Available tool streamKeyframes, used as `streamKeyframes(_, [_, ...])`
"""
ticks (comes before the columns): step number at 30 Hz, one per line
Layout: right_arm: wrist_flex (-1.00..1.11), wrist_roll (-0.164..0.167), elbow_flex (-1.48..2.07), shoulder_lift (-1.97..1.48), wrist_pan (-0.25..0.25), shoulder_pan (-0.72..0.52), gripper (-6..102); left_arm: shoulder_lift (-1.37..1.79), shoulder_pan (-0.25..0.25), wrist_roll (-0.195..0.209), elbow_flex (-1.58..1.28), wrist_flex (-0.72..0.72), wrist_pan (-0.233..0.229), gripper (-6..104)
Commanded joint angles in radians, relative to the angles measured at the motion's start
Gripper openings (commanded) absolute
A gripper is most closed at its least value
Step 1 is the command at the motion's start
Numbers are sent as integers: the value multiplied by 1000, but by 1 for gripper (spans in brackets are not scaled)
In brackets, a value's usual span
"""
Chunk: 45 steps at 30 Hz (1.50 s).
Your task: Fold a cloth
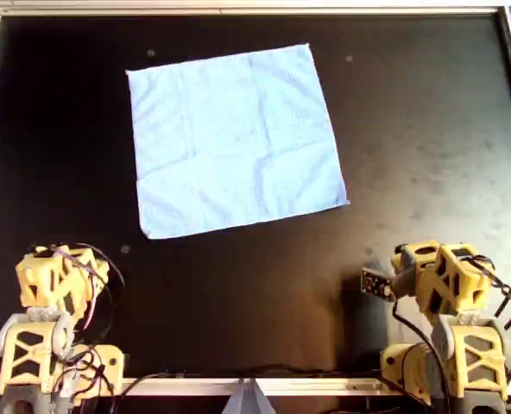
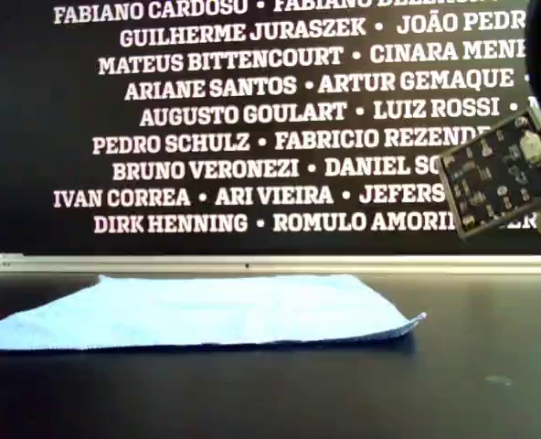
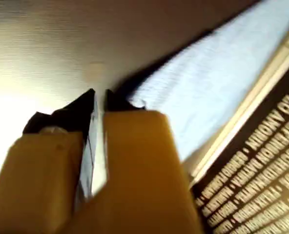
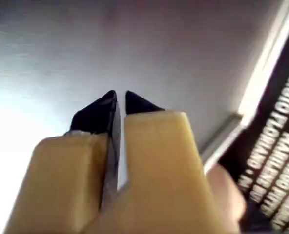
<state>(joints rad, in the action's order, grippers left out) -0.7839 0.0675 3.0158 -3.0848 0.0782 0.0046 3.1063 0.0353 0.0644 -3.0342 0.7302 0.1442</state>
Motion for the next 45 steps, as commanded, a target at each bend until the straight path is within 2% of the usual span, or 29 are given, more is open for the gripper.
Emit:
streamKeyframes(1, [87,-5,-11,-37,9,6,19,8,-23,6,32,-72,8,22])
streamKeyframes(5, [94,-5,-21,-37,9,8,37,6,-23,-2,31,-77,8,45])
streamKeyframes(6, [94,5,-31,-37,9,8,40,6,-23,-3,26,-77,8,51])
streamKeyframes(8, [94,-5,-46,-37,9,6,47,6,-25,5,23,-77,8,60])
streamKeyframes(12, [94,11,-97,-37,11,9,54,6,-25,0,34,-75,9,71])
streamKeyframes(16, [101,11,-132,-37,32,11,55,5,-34,5,40,-72,9,72])
streamKeyframes(18, [101,11,-133,-35,69,11,55,3,-75,-3,37,-67,9,72])
streamKeyframes(20, [101,11,-126,-32,106,11,55,0,-153,5,34,-60,8,72])
streamKeyframes(22, [101,11,-132,-2,135,11,55,0,-253,8,28,-60,8,72])
streamKeyframes(24, [101,12,-147,66,150,11,55,0,-342,9,29,-60,3,72])
streamKeyframes(26, [103,14,-183,167,152,11,55,0,-391,9,29,-60,-3,72])
streamKeyframes(29, [104,32,-293,368,153,25,55,0,-399,9,29,-60,-9,72])
streamKeyframes(33, [104,64,-476,638,153,123,56,0,-399,9,40,-61,-11,72])
streamKeyframes(37, [106,52,-598,816,150,189,56,0,-399,9,41,-75,-11,72])
streamKeyframes(45, [118,64,-718,1051,152,195,56,0,-399,8,35,-95,-11,72])
